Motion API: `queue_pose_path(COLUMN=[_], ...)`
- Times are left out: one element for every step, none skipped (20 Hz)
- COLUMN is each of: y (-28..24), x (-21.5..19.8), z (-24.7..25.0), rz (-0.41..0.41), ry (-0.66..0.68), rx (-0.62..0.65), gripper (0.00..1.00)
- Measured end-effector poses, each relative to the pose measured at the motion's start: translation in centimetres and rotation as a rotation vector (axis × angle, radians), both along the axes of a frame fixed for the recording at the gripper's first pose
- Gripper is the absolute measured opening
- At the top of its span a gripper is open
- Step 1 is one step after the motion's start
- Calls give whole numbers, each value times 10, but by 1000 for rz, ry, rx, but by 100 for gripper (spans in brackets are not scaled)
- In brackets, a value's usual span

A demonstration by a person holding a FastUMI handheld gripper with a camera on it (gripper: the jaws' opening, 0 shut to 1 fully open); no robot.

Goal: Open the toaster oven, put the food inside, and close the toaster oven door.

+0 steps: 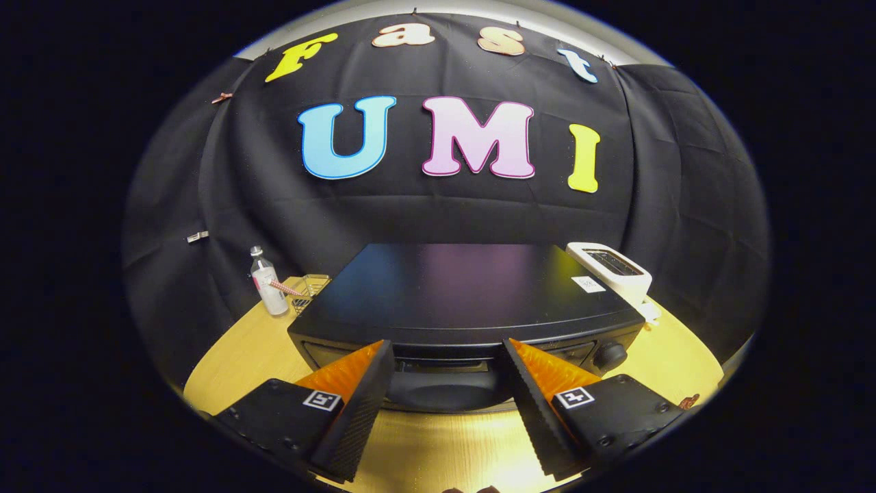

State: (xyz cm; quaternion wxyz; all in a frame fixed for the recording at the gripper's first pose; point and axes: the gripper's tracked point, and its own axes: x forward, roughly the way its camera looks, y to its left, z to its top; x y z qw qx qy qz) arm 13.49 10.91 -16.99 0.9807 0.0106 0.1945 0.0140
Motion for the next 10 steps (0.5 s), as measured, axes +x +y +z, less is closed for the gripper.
queue_pose_path(y=[0, 0, -1, -1, -1, -2, -1, -1, -2, -2], x=[-2, -5, -9, -14, -19, -25, -32, -38, -44, -50], z=[0, 0, -1, -4, -5, -5, -7, -8, -11, -13], rz=[3, 6, 8, 12, 13, 12, 15, 15, 14, 17], ry=[-1, 3, 3, 10, 12, 12, 9, 9, 12, 16], rx=[0, 4, 6, 6, 6, 5, -4, -11, -15, -19], gripper=[97, 97, 97, 97, 97, 98, 97, 98, 97, 97])
